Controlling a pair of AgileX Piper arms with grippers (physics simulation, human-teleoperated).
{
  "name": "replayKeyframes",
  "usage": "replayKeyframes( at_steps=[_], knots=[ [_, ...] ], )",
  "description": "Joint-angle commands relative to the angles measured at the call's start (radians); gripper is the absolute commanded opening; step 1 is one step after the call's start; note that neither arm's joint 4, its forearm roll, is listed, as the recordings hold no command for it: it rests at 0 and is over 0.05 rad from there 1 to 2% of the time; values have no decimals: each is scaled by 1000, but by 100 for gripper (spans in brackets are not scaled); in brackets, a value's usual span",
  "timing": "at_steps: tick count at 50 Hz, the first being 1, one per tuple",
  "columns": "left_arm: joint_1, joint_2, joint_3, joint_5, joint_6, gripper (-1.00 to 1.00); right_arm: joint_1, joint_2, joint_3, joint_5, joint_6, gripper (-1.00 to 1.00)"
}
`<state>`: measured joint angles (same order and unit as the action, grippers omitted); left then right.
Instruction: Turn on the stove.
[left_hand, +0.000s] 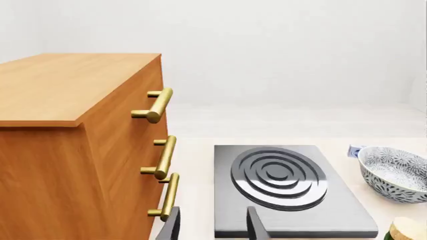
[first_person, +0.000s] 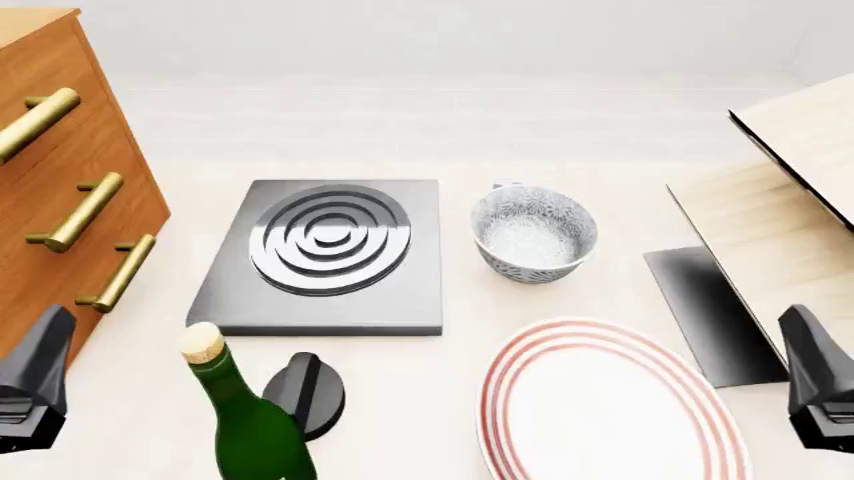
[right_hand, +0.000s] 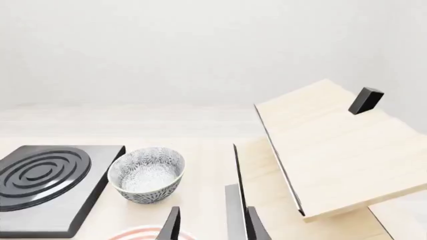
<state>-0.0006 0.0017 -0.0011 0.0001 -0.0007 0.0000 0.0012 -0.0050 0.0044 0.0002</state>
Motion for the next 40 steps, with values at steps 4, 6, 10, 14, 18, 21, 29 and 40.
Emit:
replayKeyframes(
  at_steps=[4,6,10,14,18,21,29,40],
  knots=[
    [-5,7,-1,0,0,100,0,0,-42,43,2,100],
    [-4,19,-1,-10,0,100,0,0,-53,54,0,100],
    [-5,44,0,-30,1,100,0,0,-62,64,1,100],
    [4,69,0,-46,27,100,0,0,-67,69,2,100],
    [24,37,-25,15,152,100,0,0,-67,69,2,100],
    [34,164,-53,-7,45,100,0,1,-61,62,2,100],
    [12,409,-340,99,105,100,-1,23,-14,-6,3,100],
    [-108,509,-516,236,93,100,-1,23,-11,-10,2,100]
  ],
)
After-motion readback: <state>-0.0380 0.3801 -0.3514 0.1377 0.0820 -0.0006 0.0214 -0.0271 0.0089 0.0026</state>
